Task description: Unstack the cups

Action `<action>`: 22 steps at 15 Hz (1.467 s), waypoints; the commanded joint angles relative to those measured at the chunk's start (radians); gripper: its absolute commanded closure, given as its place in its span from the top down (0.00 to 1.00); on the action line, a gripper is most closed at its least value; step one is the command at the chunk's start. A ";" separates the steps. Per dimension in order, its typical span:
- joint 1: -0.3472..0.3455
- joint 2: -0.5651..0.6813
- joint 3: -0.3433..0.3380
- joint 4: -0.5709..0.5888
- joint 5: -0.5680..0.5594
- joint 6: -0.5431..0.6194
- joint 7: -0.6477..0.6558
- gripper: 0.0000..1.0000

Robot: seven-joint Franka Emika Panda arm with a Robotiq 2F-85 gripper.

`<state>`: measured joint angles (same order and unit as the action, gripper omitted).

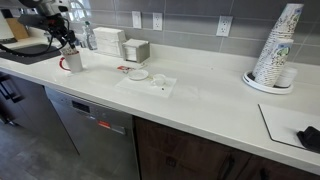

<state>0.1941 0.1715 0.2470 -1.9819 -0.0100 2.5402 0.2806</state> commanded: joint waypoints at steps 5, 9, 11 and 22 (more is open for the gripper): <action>0.035 0.063 -0.026 0.049 0.014 0.014 0.000 0.00; 0.034 0.017 -0.026 0.050 0.035 -0.025 0.001 0.01; 0.027 -0.026 -0.031 0.043 0.047 -0.046 0.014 0.01; -0.074 -0.174 -0.117 0.081 0.297 -0.141 0.095 0.01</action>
<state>0.1521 0.0073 0.1696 -1.8924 0.3246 2.4318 0.2759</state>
